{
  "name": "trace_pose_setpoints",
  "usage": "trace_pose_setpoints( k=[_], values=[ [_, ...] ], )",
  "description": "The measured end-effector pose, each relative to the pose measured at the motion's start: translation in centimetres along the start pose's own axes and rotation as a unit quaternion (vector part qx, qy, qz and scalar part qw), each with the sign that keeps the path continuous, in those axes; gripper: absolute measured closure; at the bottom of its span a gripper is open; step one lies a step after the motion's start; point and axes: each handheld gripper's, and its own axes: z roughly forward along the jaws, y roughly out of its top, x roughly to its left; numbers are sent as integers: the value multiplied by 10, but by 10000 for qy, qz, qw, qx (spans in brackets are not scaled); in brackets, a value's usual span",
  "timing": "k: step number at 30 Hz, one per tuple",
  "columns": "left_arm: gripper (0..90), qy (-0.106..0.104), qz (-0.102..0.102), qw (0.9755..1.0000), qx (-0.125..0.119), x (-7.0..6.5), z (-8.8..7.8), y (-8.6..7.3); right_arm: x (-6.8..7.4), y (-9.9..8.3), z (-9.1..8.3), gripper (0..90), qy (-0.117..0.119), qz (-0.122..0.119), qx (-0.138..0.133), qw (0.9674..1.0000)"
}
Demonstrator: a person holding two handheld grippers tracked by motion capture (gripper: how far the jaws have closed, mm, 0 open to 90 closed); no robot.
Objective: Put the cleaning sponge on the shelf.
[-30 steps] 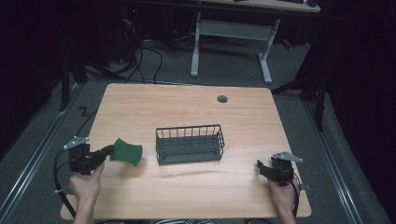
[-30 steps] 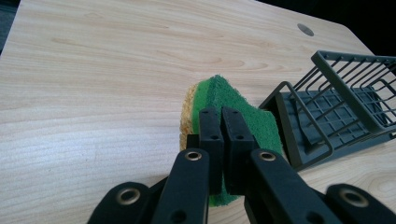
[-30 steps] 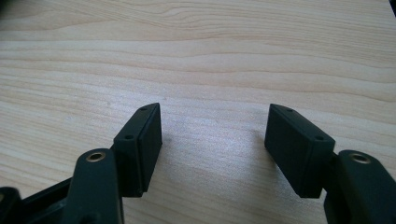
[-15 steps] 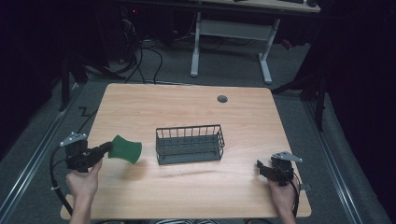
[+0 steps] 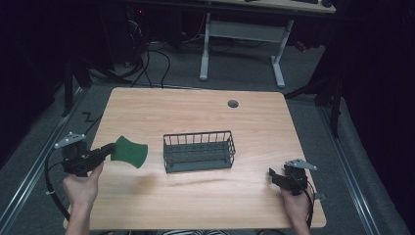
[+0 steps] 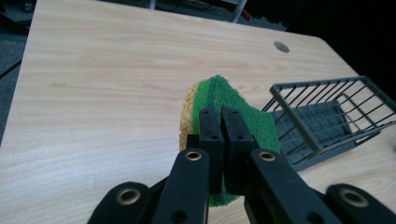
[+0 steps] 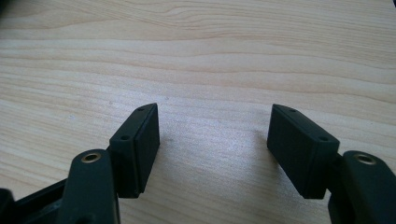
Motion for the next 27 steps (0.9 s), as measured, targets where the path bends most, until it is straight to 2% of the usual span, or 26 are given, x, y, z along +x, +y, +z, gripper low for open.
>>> trace_pose_setpoints(
  k=[3,10,11,18,27],
  values=[
    [888,-6,72,10000,0,-4,-2,6,0,0,0,344,2,3,2,10000],
    [887,-192,178,9997,-25,-13,-4,21,0,0,0,342,5,-1,-2,10000],
    [888,-270,210,9994,-19,-16,-3,26,0,0,0,341,4,-1,-2,10000],
    [888,-425,344,9985,32,-27,2,38,0,0,0,342,4,0,-1,10000],
    [888,-687,522,9962,118,-46,15,55,0,0,0,341,3,0,-5,10000]
  ],
)
